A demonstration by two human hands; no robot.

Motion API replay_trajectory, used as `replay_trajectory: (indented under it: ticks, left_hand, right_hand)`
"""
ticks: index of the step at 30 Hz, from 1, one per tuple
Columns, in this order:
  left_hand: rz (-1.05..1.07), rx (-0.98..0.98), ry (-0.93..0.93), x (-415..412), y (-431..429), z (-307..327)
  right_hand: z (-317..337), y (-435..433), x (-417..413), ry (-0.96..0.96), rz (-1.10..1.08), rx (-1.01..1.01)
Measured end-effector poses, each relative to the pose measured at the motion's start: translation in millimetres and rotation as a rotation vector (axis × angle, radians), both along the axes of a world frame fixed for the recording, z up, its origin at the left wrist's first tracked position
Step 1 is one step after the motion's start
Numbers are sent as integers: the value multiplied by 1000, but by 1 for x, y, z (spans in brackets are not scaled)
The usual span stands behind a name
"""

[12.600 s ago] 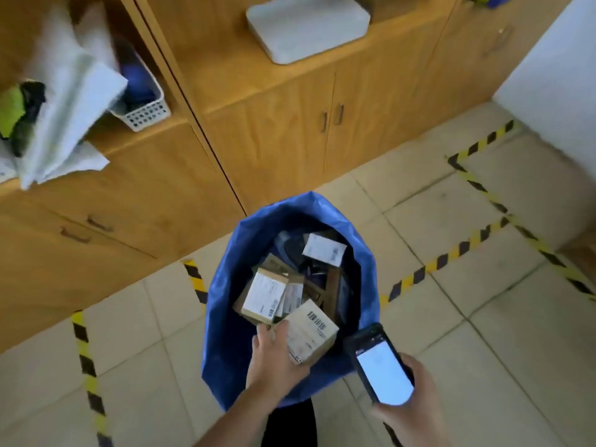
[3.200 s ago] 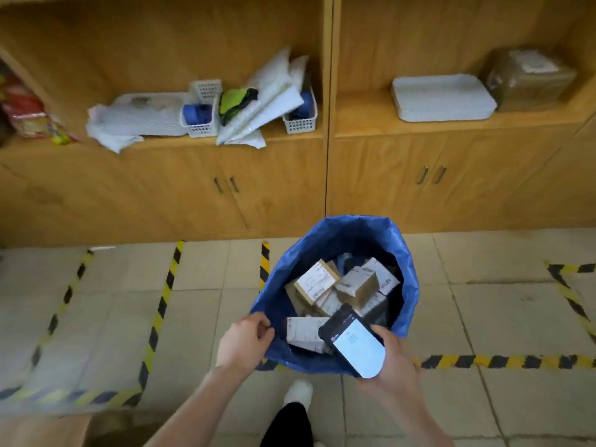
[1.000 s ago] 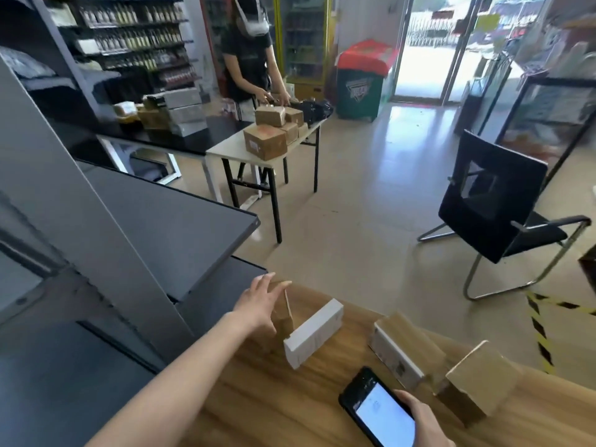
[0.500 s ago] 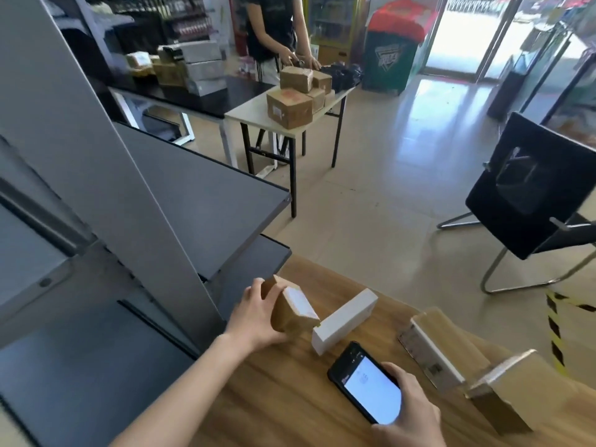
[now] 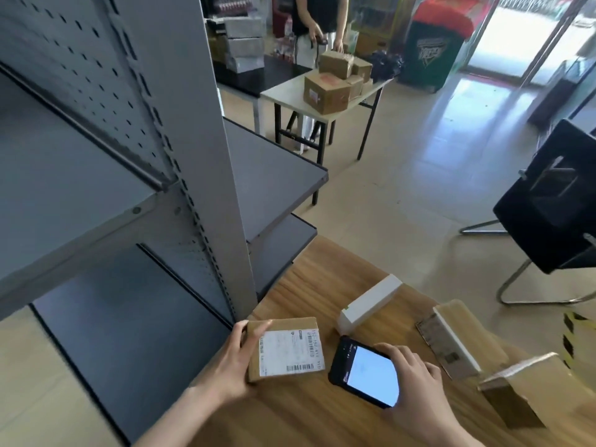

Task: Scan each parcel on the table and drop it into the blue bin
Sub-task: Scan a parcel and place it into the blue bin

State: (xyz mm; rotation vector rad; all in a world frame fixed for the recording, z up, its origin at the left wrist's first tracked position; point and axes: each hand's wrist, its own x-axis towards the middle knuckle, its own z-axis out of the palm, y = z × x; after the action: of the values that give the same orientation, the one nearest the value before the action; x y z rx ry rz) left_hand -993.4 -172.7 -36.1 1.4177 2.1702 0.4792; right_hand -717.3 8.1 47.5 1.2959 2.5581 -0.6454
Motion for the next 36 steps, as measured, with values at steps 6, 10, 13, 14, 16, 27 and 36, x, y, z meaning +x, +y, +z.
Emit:
replay_trajectory:
  ticks: [6,10,13,14,16,27,36]
  left_hand:
    - [40,-48,-84,8,-16,-2]
    - [35,-20,-106,8,-10,7]
    - [-5,6,-12,7,-6,10]
    - [-12,18,34,5,-4,11]
    - [-9,54,100,2,-2,13]
    - [-193,108,266,-16,4,24]
    - [-248,97,317,-19,-4,26]
  right_hand:
    - [0,-18,1,-23,47,-26]
    - [6,-25,0,-36,52,-26]
    - [13,-25,-1,-30,51,-23]
    - [15,-26,-1,-23,50,-18]
    - [18,-26,-2,-12,52,1]
    - [22,-33,-6,-140,76,186]
    - [12,-45,4,-172,45,264]
